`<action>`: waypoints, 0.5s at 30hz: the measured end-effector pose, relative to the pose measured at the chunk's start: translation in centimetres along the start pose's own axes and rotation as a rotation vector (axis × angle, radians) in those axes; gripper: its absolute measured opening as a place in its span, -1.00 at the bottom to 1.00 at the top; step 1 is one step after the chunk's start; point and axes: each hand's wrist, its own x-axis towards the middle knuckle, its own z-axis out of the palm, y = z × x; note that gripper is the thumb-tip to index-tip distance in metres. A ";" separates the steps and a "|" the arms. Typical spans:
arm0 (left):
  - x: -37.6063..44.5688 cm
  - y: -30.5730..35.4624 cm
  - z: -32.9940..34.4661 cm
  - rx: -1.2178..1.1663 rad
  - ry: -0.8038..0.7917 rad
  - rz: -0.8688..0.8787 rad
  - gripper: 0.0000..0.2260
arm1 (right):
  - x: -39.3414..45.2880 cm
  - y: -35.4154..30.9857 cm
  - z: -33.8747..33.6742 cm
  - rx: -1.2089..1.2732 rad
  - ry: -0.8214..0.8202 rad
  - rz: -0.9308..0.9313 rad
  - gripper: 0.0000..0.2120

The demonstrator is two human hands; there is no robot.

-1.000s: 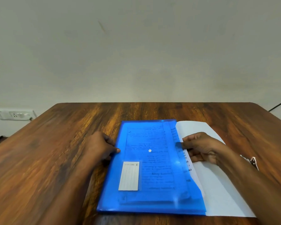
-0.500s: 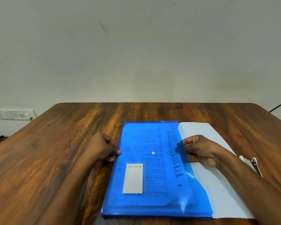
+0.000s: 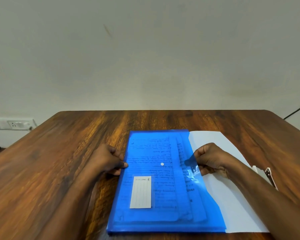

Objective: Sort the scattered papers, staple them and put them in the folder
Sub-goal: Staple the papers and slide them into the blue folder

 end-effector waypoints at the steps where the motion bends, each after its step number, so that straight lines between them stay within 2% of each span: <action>1: 0.0 0.0 -0.1 -0.004 -0.011 -0.005 -0.85 | -0.1 -0.1 0.0 -0.044 0.032 -0.019 -0.94; 4: -0.2 0.1 -0.7 -0.002 -0.014 -0.030 -0.76 | -0.5 -0.5 -0.6 -0.178 0.166 -0.105 -0.92; 9: -0.5 0.2 -1.7 0.048 -0.003 -0.079 -0.63 | -0.7 -1.3 -3.6 -0.641 0.487 -0.121 -0.63; 12: -0.4 0.0 -1.9 0.066 0.105 -0.103 -0.52 | -1.1 -1.7 -4.6 -0.821 0.502 -0.116 -0.40; 15: -0.3 -0.2 -2.1 0.064 0.211 -0.103 -0.40 | -2.2 -2.4 -3.2 -0.872 0.443 -0.124 -0.34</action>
